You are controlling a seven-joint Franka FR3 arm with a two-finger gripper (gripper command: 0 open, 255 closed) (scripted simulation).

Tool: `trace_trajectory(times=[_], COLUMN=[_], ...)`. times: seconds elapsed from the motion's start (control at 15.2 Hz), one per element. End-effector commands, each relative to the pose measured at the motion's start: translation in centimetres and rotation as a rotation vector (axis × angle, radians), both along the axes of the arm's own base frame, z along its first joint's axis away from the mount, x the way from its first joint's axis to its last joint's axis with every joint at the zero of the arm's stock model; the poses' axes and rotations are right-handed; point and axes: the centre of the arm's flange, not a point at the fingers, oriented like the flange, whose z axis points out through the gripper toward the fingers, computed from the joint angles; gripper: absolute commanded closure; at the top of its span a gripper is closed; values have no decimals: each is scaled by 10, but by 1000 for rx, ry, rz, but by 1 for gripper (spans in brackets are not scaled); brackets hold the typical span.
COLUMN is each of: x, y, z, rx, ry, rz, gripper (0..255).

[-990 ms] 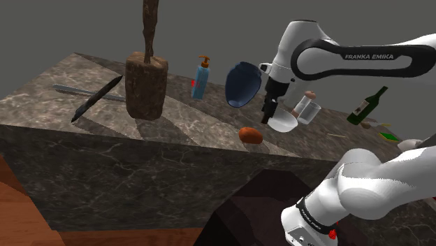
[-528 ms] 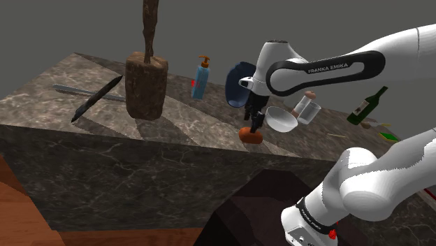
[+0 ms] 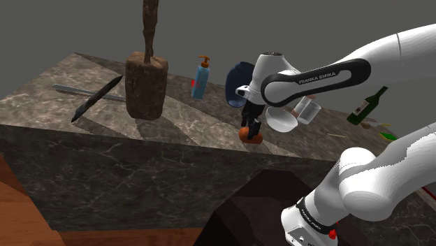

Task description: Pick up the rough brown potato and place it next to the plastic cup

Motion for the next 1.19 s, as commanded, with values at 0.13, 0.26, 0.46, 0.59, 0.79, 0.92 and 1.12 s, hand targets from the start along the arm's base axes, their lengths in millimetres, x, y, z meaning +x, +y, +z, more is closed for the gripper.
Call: trace_trajectory(times=[0.13,0.26,0.46,0.59,0.79,0.92,1.12], x=[0,0,0,0,0,0,0], y=[0,0,0,0,0,0,0], z=[-1,-1,-1,-1,-1,-1,9], rx=[0,0,0,0,0,0,0], ry=[-1,-1,-1,-1,-1,-1,-1], rz=[0,0,0,0,0,0,0], gripper=[0,0,255,255,255,255,255])
